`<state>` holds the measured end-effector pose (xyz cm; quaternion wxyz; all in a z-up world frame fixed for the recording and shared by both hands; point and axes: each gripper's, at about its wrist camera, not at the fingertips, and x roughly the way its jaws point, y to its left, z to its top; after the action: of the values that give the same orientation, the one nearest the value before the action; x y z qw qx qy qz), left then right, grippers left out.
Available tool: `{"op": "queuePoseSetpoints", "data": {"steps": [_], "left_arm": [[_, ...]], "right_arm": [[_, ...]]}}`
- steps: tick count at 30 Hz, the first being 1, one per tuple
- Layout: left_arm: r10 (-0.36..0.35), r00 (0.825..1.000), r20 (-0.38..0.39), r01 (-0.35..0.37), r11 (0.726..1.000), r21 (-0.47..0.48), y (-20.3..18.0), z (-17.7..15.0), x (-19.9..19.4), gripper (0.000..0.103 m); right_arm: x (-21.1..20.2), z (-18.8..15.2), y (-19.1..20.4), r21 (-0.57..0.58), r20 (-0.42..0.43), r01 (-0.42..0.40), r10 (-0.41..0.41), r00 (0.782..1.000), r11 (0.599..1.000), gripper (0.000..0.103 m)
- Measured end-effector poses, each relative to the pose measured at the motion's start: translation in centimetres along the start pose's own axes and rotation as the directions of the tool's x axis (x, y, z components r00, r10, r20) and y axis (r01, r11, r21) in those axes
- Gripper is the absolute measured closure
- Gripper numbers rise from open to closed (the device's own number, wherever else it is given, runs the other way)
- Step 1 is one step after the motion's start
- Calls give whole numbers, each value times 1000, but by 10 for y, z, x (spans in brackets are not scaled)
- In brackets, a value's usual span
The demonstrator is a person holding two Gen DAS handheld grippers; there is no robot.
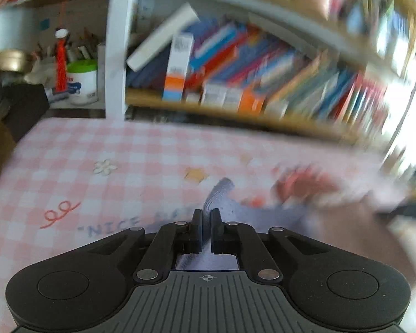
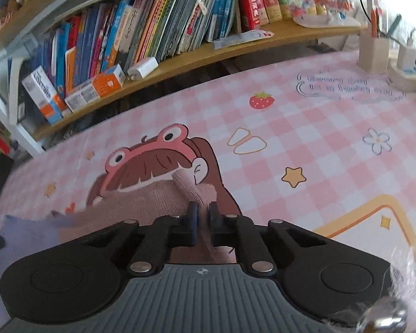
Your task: Fold clothes
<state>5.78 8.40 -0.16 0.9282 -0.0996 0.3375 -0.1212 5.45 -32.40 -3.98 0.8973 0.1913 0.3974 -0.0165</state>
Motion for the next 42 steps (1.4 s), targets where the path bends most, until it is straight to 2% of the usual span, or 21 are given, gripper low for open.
{"op": "queuePoseSetpoints", "data": {"steps": [1,3,6,9,16,19,20,22,24,27,33,34,36,38,40,42], "left_arm": [[2,1000,4,-1,998,-60,8,3,-5,99],[22,998,-51,-30,986,-163,32,1,9,99],[75,990,-118,-90,987,-130,39,-11,40,98],[101,990,-102,-112,988,-107,33,-14,49,97],[71,993,-92,-80,992,-96,35,-15,44,91],[50,992,-114,-61,993,-104,35,-10,37,78],[54,993,-109,-64,993,-95,33,-9,31,75],[53,993,-103,-61,995,-78,32,-10,19,72],[47,993,-110,-55,996,-76,33,-14,7,65],[39,989,-141,-53,994,-99,38,-26,-3,59],[5,981,-192,-37,986,-165,43,-43,3,60],[0,980,-199,-34,985,-168,43,-45,5,62],[-5,981,-193,-31,983,-182,44,-46,5,82],[-13,984,-180,-24,979,-202,46,-45,2,89],[-15,984,-176,-22,978,-209,48,-44,2,90],[-12,983,-183,-26,979,-202,49,-45,5,90]], "right_arm": [[0,1,-2,11,-1,0,0,1000,1000,97],[2,2,-5,29,-10,7,-6,1000,1000,98],[12,0,-6,40,-42,19,-18,999,999,98],[17,-1,-2,25,-47,42,-41,998,999,98],[16,-2,-3,17,-40,46,-46,998,999,94],[9,-3,-4,24,-33,49,-49,998,998,85],[4,-3,-4,23,-30,49,-49,998,999,85],[-8,-6,-4,17,-21,48,-48,999,999,85],[-21,-10,-6,11,-13,46,-46,999,999,85],[-39,-21,-10,5,-19,38,-38,999,999,79],[-44,-43,-15,7,-67,39,-39,997,999,77],[-43,-44,-15,9,-72,32,-31,997,999,81],[-42,-45,-15,4,-76,10,-10,997,1000,97],[-48,-44,-12,6,-43,24,-23,999,1000,97],[-53,-42,-8,3,-10,38,-38,999,999,97],[-51,-42,-6,-5,-12,60,-60,998,998,97]]}}
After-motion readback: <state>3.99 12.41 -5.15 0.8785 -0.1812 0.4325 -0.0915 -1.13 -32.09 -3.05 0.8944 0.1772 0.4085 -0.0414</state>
